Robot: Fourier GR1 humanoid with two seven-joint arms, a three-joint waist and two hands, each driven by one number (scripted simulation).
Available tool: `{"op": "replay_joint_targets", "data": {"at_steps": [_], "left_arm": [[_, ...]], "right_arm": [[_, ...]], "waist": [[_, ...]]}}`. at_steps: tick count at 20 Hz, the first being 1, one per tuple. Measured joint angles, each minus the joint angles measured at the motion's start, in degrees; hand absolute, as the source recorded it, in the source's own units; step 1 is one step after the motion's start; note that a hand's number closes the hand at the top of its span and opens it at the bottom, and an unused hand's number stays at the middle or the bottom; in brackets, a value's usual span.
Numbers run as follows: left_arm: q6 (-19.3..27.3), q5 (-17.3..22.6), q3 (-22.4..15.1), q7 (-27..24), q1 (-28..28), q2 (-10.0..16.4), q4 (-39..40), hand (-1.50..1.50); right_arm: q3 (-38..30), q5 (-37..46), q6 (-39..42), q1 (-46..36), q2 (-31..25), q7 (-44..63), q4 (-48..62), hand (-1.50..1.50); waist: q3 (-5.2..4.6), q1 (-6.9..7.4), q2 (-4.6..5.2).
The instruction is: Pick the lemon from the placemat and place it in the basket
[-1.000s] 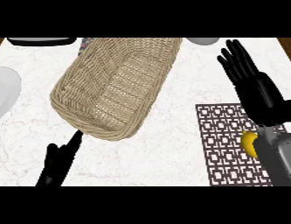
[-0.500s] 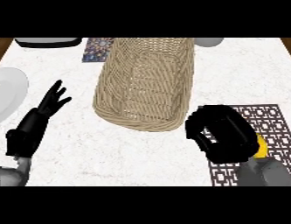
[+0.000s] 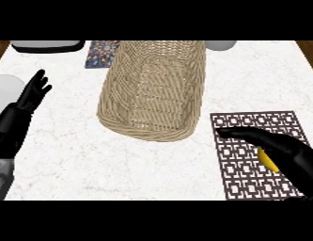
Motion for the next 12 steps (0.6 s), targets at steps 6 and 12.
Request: {"op": "replay_joint_targets", "data": {"at_steps": [6, 12], "left_arm": [[-0.85, -0.13, 0.2, -0.45, -0.79, 0.3, 0.53, 0.0], [-1.46, -0.3, -0.08, -0.09, -3.44, -0.45, 1.67, 0.0]], "right_arm": [[-6.31, 8.06, 7.67, -8.67, -16.95, 6.97, -1.95, -1.5], [-6.13, 7.87, 24.7, -16.41, -31.48, 8.08, 0.89, -1.5]], "waist": [[-0.17, 1.19, 0.36], [-0.11, 2.42, 0.92]]}}
